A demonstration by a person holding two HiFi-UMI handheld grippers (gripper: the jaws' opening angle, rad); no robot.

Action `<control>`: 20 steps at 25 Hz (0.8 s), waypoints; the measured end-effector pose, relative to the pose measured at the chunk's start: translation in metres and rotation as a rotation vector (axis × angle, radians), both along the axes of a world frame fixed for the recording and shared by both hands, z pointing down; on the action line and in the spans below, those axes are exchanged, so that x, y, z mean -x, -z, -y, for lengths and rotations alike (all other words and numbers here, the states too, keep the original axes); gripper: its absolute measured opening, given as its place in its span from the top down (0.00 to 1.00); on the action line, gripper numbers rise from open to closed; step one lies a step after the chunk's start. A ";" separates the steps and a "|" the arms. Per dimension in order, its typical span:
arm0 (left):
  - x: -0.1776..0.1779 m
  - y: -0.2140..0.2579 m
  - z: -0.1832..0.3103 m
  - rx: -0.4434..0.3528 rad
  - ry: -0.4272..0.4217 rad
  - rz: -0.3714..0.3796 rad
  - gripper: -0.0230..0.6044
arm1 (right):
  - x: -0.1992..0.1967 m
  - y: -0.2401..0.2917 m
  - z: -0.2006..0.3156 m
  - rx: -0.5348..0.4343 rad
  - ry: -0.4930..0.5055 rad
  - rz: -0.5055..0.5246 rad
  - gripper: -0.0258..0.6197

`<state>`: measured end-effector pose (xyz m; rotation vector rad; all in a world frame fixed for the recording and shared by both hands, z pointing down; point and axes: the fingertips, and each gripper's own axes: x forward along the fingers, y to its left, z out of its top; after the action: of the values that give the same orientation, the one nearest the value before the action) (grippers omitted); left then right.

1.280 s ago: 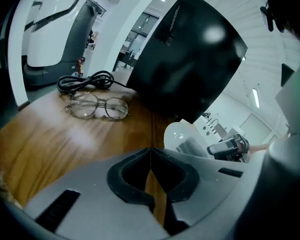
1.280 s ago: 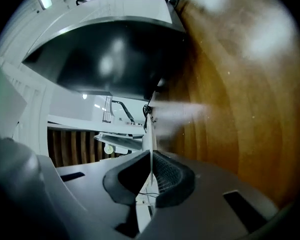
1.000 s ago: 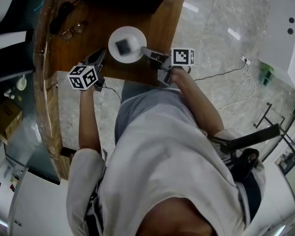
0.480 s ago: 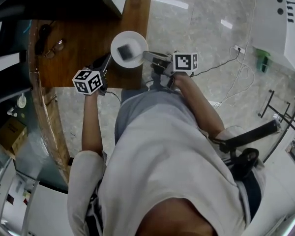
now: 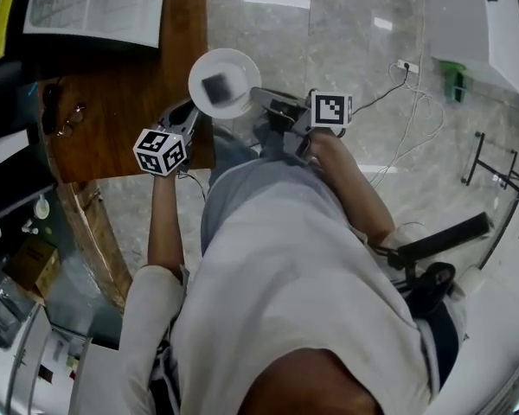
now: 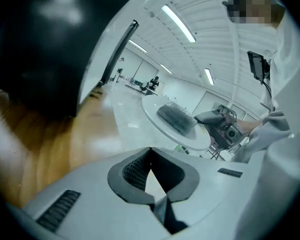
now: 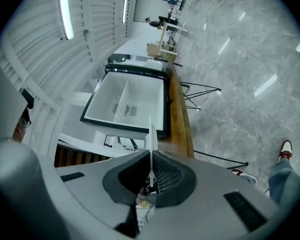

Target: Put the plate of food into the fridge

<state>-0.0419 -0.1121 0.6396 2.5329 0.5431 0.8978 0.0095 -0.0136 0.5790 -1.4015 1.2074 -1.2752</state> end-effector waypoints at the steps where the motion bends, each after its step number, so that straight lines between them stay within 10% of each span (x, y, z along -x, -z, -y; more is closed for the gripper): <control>1: -0.003 0.000 -0.015 -0.003 -0.012 -0.014 0.93 | -0.002 0.000 -0.013 -0.012 -0.015 -0.002 0.92; 20: -0.116 0.076 -0.183 -0.053 -0.029 -0.274 0.93 | -0.104 0.048 -0.187 -0.113 -0.224 -0.014 0.92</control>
<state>0.0739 0.0708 0.5640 2.7219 0.6463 0.5833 0.1138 0.1732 0.5307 -1.4210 1.0803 -1.0292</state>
